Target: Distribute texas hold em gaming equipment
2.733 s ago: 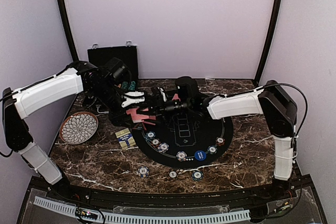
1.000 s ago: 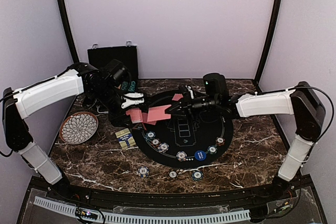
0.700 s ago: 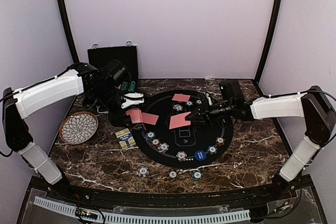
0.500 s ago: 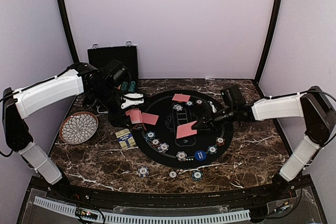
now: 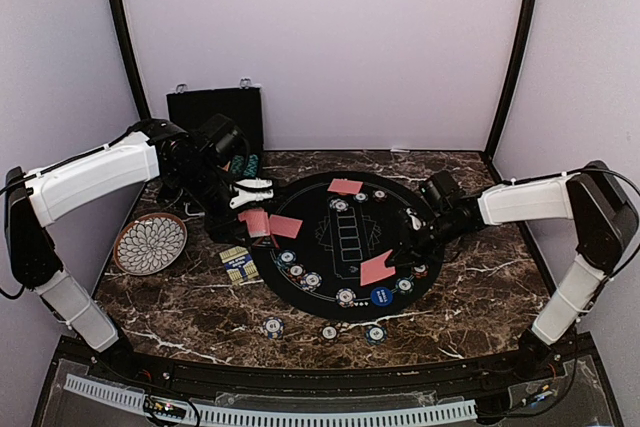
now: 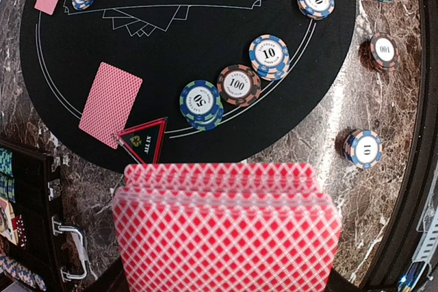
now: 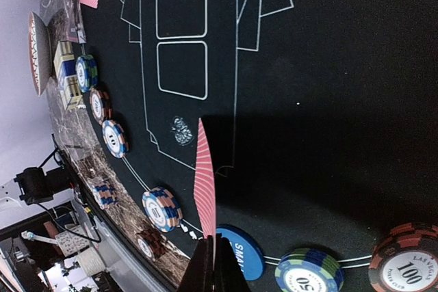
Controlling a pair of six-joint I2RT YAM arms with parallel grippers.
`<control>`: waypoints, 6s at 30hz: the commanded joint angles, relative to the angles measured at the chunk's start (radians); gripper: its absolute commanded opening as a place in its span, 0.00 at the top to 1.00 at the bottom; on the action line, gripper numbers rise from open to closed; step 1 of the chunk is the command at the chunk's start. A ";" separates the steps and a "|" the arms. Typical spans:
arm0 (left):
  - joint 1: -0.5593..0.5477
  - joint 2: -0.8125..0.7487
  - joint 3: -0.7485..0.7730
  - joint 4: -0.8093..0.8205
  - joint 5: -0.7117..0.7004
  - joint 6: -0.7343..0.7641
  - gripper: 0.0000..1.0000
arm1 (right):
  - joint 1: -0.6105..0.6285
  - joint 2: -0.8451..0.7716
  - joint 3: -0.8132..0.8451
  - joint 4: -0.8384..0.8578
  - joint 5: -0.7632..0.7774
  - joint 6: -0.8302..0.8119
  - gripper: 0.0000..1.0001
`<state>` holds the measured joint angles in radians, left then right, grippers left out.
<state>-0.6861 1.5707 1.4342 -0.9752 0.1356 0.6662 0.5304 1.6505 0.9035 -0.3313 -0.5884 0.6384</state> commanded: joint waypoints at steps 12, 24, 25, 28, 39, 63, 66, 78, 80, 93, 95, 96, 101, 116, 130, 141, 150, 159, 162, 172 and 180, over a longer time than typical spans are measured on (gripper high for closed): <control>0.004 -0.019 0.033 -0.034 0.023 0.001 0.91 | -0.011 0.075 0.132 -0.143 0.145 -0.131 0.90; 0.005 -0.017 0.033 -0.037 0.031 0.001 0.91 | 0.005 0.027 0.209 -0.242 0.286 -0.155 0.53; 0.004 -0.018 0.033 -0.038 0.031 0.000 0.91 | 0.014 0.022 0.218 -0.245 0.298 -0.151 0.52; 0.005 -0.017 0.032 -0.038 0.032 -0.002 0.91 | 0.057 0.007 0.241 -0.234 0.309 -0.131 0.51; 0.004 -0.012 0.041 -0.041 0.030 -0.005 0.91 | 0.313 0.132 0.354 -0.132 0.301 -0.063 0.57; 0.004 -0.016 0.041 -0.042 0.020 -0.005 0.92 | 0.508 0.306 0.415 -0.199 0.500 -0.112 0.69; 0.004 -0.013 0.045 -0.042 0.022 -0.006 0.92 | 0.507 0.282 0.381 -0.214 0.530 -0.116 0.71; 0.004 -0.011 0.055 -0.048 0.021 -0.009 0.92 | 0.508 0.215 0.295 -0.256 0.629 -0.121 0.79; 0.005 -0.009 0.059 -0.051 0.024 -0.011 0.92 | 0.507 0.213 0.316 -0.264 0.633 -0.125 0.80; 0.004 -0.001 0.084 -0.060 0.041 -0.022 0.92 | 0.430 0.075 0.404 -0.131 0.415 -0.016 0.50; 0.003 -0.001 0.087 -0.060 0.043 -0.022 0.92 | 0.395 0.061 0.371 -0.026 0.285 0.047 0.42; 0.003 -0.003 0.085 -0.059 0.044 -0.022 0.92 | 0.383 0.058 0.358 0.030 0.232 0.080 0.39; 0.003 -0.007 0.081 -0.054 0.048 -0.026 0.92 | 0.362 0.086 0.345 0.266 0.049 0.227 0.27; 0.002 0.002 0.081 -0.033 0.059 -0.036 0.92 | 0.361 0.240 0.363 0.703 -0.135 0.519 0.21; 0.000 0.013 0.079 -0.024 0.059 -0.037 0.92 | 0.387 0.370 0.463 0.829 -0.148 0.612 0.20; -0.002 0.018 0.071 -0.022 0.061 -0.036 0.92 | 0.410 0.487 0.554 0.880 -0.171 0.679 0.21; -0.002 0.006 0.062 -0.023 0.048 -0.033 0.92 | 0.374 0.452 0.476 0.812 -0.127 0.644 0.29; -0.002 0.005 0.057 -0.019 0.048 -0.035 0.93 | 0.358 0.382 0.431 0.674 -0.111 0.542 0.40; -0.003 -0.002 0.052 -0.020 0.044 -0.035 0.93 | 0.352 0.366 0.441 0.626 -0.107 0.513 0.47; -0.002 -0.005 0.041 -0.019 0.033 -0.031 0.93 | 0.335 0.282 0.409 0.640 -0.118 0.530 0.68; -0.003 -0.005 0.031 -0.017 0.027 -0.030 0.93 | 0.332 0.274 0.385 0.724 -0.150 0.599 0.87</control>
<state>-0.6910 1.5990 1.4780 -0.9989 0.1623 0.6388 0.8700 1.9522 1.3083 0.3622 -0.7223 1.2160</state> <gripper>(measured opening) 0.674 0.159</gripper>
